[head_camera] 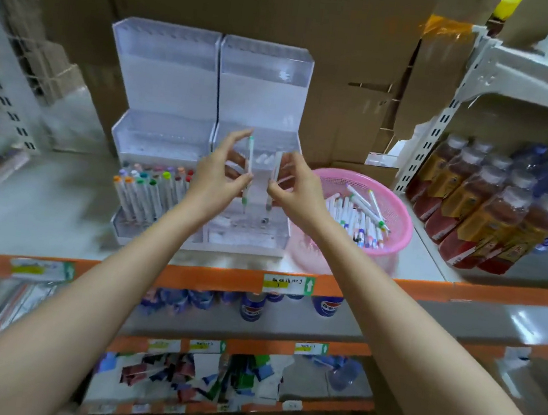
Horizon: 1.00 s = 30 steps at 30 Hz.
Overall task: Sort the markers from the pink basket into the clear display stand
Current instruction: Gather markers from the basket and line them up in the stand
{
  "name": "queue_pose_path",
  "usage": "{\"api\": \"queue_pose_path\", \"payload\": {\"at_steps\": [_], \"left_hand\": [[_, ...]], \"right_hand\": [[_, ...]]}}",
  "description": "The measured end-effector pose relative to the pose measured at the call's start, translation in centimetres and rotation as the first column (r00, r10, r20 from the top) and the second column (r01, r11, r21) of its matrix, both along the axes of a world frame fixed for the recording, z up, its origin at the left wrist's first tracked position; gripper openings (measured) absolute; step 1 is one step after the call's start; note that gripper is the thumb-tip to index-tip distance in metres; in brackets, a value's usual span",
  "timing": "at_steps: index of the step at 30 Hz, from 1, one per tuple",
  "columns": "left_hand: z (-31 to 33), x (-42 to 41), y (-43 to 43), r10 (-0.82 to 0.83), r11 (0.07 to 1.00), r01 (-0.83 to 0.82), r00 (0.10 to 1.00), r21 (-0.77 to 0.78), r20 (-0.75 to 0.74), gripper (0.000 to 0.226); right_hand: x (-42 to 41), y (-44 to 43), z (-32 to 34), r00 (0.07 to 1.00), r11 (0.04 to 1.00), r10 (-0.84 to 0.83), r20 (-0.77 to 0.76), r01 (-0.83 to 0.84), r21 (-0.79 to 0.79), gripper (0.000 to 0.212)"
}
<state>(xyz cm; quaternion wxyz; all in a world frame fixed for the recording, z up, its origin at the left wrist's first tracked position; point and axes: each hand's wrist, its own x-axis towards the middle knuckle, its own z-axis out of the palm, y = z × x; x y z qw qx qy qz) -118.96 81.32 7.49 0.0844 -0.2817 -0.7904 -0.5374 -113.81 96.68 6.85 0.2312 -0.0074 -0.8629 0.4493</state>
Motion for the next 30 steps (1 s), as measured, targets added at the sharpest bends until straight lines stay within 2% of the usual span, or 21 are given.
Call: {"api": "queue_pose_path", "payload": {"at_steps": [3,12,24,30], "left_hand": [[-0.1,-0.7,-3.3,0.047,0.999,-0.047,0.999,0.011,-0.020,0.061],[0.1,-2.7,-9.2,0.155,0.988,-0.156,0.980,-0.005,-0.125,0.041],[-0.6,-4.0,-11.9,0.023,0.998,-0.031,0.988,-0.047,-0.153,0.035],[-0.7,-4.4,-12.5,-0.012,0.999,0.003,0.988,-0.054,-0.156,0.035]], "right_hand": [[-0.9,-3.1,0.2,1.000,0.999,0.019,0.002,-0.019,0.041,0.024],[-3.4,-10.0,-0.5,0.998,0.998,0.062,0.000,-0.062,-0.009,0.021],[-4.8,-13.5,-1.5,0.996,0.998,-0.060,-0.067,0.057,-0.038,0.021],[-5.1,-14.6,-2.2,0.990,0.994,-0.106,-0.098,0.109,0.025,0.018]]}}
